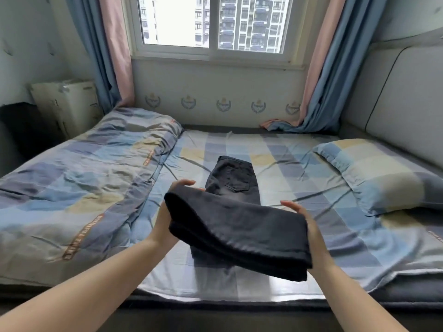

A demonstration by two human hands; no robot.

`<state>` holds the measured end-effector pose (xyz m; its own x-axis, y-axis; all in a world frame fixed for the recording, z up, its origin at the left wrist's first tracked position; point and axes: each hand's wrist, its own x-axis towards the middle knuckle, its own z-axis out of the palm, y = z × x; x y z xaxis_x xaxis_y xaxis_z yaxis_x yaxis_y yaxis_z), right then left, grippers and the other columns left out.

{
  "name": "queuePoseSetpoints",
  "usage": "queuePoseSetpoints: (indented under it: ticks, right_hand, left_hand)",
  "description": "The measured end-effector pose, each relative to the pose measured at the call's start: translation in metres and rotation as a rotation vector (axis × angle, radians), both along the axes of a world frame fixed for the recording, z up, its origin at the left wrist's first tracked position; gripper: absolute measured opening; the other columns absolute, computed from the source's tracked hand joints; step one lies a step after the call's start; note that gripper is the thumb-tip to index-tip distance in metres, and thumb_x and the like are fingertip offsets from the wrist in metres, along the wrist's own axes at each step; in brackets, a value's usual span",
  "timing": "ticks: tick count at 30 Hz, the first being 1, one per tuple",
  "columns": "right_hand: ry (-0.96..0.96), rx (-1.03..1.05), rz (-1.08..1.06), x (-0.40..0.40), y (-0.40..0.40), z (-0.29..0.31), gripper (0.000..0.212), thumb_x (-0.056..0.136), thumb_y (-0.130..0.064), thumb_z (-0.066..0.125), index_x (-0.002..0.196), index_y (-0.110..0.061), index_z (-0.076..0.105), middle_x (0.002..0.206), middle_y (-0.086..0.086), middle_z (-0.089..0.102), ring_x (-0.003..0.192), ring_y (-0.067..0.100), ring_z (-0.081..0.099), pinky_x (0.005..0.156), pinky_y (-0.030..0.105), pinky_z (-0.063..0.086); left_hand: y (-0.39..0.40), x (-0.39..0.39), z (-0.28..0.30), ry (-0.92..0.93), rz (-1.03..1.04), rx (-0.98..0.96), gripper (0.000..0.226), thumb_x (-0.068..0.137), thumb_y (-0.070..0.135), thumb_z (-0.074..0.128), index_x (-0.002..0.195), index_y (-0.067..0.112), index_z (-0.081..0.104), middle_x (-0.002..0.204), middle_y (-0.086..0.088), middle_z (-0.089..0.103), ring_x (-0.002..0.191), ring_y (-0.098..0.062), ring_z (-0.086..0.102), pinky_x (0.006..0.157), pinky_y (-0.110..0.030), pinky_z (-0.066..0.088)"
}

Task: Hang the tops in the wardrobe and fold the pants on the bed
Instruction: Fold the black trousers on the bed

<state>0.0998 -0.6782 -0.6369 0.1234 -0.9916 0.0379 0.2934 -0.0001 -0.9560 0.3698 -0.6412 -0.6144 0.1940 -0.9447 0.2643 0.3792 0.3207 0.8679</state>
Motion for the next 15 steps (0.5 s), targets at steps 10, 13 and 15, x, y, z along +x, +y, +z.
queuePoseSetpoints:
  ticks: [10, 13, 15]
  right_hand:
    - [0.135, 0.208, -0.023, 0.012, -0.084, -0.022, 0.043, 0.101, -0.022, 0.037, 0.085, -0.007, 0.073, 0.085, 0.009, 0.071, 0.065, 0.010, 0.067, 0.058, 0.024, 0.052]
    - [0.152, 0.182, -0.039, 0.017, -0.118, -0.036, 0.026, 0.100, -0.024, 0.042, 0.115, -0.022, 0.063, 0.104, 0.000, 0.067, 0.085, 0.011, 0.068, 0.066, 0.023, 0.053]
    - [0.184, 0.170, -0.048, 0.023, -0.138, -0.042, 0.024, 0.100, -0.025, 0.042, 0.110, -0.025, 0.064, 0.101, -0.002, 0.069, 0.089, 0.012, 0.067, 0.068, 0.025, 0.052]
  left_hand:
    - [-0.082, 0.020, -0.023, -0.484, 0.053, -0.050, 0.017, 0.069, 0.011, 0.063, 0.069, 0.028, 0.065, 0.078, 0.002, 0.067, 0.080, -0.019, 0.064, 0.072, -0.031, 0.051]
    - [-0.126, 0.030, -0.035, -0.572, 0.173, 0.053, 0.015, 0.078, 0.021, 0.059, 0.072, 0.034, 0.064, 0.069, 0.011, 0.067, 0.065, -0.001, 0.063, 0.056, -0.017, 0.048]
    - [-0.156, 0.031, -0.040, -0.535, 0.139, 0.181, 0.008, 0.083, 0.033, 0.060, 0.083, 0.029, 0.067, 0.081, 0.009, 0.072, 0.080, -0.007, 0.067, 0.068, -0.026, 0.055]
